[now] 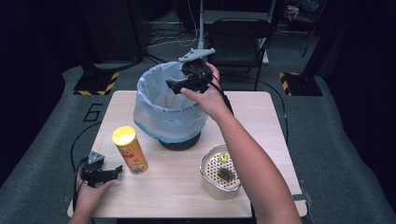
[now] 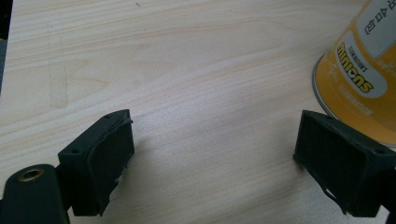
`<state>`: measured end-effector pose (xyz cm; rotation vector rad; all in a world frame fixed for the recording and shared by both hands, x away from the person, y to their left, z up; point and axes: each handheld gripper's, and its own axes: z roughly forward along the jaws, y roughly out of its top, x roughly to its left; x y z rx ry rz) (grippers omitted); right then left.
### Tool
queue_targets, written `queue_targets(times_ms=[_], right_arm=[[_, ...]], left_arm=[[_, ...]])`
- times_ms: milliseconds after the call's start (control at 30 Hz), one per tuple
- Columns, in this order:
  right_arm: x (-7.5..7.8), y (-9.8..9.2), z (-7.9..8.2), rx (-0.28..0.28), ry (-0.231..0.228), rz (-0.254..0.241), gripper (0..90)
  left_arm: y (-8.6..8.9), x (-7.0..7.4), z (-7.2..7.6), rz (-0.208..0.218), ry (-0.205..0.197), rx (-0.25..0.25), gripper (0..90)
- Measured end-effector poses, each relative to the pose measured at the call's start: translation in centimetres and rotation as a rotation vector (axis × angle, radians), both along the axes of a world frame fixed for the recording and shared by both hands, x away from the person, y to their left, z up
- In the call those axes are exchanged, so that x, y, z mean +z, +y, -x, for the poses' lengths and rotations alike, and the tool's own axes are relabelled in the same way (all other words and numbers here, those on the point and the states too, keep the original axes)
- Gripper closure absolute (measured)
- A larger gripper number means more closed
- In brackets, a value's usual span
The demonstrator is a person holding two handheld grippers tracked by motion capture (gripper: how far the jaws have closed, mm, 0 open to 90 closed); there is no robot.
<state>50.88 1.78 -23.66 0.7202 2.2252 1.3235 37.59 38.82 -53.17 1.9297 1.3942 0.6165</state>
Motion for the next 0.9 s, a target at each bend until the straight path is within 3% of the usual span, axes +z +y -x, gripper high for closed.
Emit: queue_targets(times_ms=[100,267,467,700,900], right_arm=[[-0.3,0.2,0.0,-0.002,0.006,0.007,16.6],[-0.3,-0.1,0.4,0.007,-0.030,0.006,15.0],[-0.1,-0.7,0.7,0.005,-0.024,-0.002,14.3],[-0.3,-2.8,1.8,0.007,-0.026,-0.020,14.3],[-0.2,-5.9,3.6,0.013,-0.031,-0.024,14.3]], left_arm=[[0.0,0.0,0.0,0.002,0.007,-0.006,10.3],[-0.1,0.0,0.1,0.000,0.011,-0.010,9.3],[-0.1,-0.1,0.1,0.002,-0.001,0.008,9.6],[-0.1,0.0,0.2,0.004,0.013,-0.001,9.3],[0.0,0.0,0.2,0.002,0.005,-0.012,9.9]])
